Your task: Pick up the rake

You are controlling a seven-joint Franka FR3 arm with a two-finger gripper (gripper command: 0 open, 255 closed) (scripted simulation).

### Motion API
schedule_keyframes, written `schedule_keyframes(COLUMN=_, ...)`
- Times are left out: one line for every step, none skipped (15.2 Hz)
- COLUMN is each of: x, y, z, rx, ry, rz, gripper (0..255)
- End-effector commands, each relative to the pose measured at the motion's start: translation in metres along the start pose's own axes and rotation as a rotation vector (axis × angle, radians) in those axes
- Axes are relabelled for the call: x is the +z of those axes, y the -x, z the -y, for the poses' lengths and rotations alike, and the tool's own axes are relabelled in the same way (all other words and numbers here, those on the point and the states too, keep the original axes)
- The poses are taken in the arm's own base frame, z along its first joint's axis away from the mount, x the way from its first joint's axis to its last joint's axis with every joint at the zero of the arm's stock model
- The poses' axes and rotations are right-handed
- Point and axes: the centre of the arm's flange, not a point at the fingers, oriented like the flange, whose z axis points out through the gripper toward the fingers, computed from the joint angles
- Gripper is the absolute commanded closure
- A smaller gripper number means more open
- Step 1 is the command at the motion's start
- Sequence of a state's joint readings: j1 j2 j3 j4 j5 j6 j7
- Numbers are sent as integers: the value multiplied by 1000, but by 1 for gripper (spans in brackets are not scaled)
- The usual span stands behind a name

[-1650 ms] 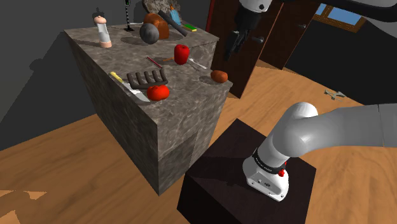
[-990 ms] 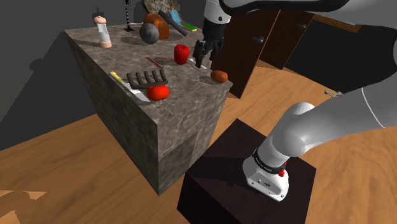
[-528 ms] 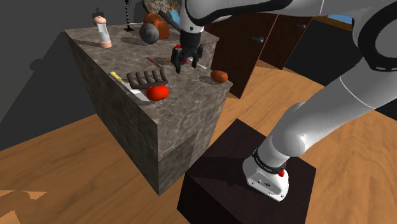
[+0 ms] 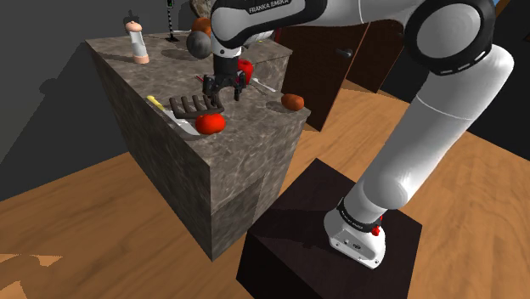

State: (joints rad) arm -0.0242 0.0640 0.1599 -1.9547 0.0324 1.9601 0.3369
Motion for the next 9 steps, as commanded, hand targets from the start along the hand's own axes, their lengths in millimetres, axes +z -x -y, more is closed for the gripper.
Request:
schedule_keyframes(x=18, y=-23, z=8, rx=30, ry=-5, rz=17, gripper=0)
schedule_keyframes(x=26, y=-34, z=12, rx=44, ry=-7, rz=26, gripper=0)
schedule_keyframes(x=34, y=-45, z=16, rx=59, ry=-10, rz=34, gripper=0)
schedule_keyframes(x=43, y=-56, z=19, rx=73, ry=-12, rz=42, gripper=0)
schedule_keyframes(x=51, y=-66, z=23, rx=87, ry=-14, rz=51, gripper=0)
schedule_keyframes(x=59, y=-77, z=26, rx=102, ry=-17, rz=59, gripper=0)
schedule_keyframes(x=65, y=-84, z=28, rx=111, ry=-18, rz=65, gripper=0)
schedule_keyframes(x=70, y=-84, z=28, rx=111, ry=-18, rz=65, gripper=0)
schedule_keyframes(x=75, y=-85, z=28, rx=111, ry=-18, rz=65, gripper=0)
